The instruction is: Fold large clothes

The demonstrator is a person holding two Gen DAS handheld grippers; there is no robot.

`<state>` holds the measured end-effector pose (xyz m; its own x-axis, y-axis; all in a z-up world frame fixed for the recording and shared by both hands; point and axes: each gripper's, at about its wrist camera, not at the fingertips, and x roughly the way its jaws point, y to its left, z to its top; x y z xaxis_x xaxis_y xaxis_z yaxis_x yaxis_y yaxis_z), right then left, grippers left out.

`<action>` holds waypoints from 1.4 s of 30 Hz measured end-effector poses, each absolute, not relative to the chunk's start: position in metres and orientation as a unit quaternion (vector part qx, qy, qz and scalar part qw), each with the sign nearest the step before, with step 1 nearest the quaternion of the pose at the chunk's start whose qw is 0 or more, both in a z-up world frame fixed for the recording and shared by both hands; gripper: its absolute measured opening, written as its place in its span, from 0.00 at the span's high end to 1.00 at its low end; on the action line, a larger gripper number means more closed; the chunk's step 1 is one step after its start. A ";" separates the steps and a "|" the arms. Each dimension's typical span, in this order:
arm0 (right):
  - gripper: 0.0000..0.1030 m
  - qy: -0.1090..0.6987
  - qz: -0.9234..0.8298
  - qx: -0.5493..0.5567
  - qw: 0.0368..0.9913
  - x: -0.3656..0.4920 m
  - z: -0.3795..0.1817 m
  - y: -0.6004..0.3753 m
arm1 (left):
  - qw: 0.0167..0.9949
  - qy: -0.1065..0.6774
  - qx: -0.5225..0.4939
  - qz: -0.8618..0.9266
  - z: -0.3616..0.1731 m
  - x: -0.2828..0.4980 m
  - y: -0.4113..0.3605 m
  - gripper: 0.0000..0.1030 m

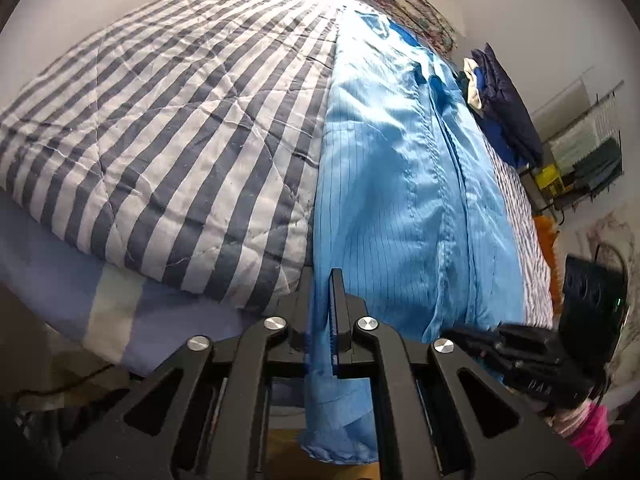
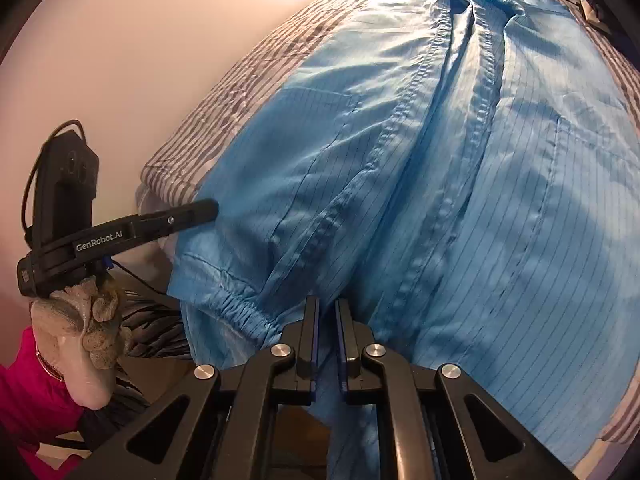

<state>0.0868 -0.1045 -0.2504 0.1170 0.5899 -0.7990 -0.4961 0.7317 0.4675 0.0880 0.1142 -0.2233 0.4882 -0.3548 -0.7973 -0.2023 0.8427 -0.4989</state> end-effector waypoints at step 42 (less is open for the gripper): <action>0.97 0.564 0.358 0.246 0.702 0.078 -0.262 -0.269 | 0.720 0.514 -0.419 -0.204 -0.217 0.074 0.116 0.97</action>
